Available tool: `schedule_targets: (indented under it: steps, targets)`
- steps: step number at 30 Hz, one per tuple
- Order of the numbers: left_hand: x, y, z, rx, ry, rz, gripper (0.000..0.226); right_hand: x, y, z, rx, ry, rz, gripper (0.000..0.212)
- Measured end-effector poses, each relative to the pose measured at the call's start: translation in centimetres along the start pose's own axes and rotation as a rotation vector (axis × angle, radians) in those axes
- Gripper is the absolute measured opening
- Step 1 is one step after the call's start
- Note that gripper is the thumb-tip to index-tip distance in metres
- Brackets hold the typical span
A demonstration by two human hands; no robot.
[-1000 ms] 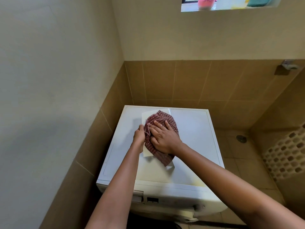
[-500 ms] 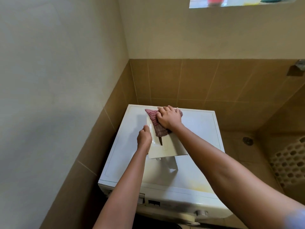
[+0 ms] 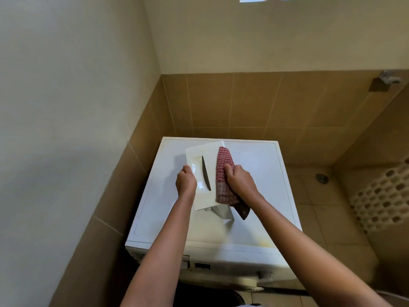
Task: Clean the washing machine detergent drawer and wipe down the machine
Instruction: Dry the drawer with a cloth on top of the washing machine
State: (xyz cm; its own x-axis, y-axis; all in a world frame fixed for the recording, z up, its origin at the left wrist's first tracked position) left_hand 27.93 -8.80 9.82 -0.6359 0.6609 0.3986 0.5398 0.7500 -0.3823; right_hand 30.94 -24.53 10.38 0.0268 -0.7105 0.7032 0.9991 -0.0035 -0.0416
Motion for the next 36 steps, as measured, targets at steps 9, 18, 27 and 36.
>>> schedule_targets:
  steps: [9,18,27,36]
  targets:
    - [1.1,-0.2,1.2,-0.019,-0.06,-0.034,0.04,0.0,-7.2,-3.5,-0.06,0.324,-0.083,0.049]
    - [2.8,-1.6,5.8,0.287,-0.173,0.289,0.059,-1.7,-9.4,-3.7,0.364,-0.037,-0.13,0.031]
    - [2.3,-2.4,8.2,0.353,-0.086,0.43,0.1,-4.6,-13.7,-6.7,0.568,-0.202,0.059,0.062]
    - [1.3,-1.5,8.8,0.231,-0.028,0.296,0.052,-3.1,-14.7,-6.2,0.111,0.378,0.135,0.029]
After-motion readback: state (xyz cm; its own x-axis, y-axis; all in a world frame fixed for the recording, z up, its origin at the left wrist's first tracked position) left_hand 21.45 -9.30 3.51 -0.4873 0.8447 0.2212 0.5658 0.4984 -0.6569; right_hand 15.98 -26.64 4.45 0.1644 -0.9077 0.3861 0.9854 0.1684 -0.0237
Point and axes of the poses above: each hand's wrist, its own y-axis towards the middle knuckle, its own x-axis out of the back of the hand, z = x × y, the point moved 1 cm from there along y, towards the middle knuckle, and after that the axes turned 13 degrees about -z, right-handed, at the moved point
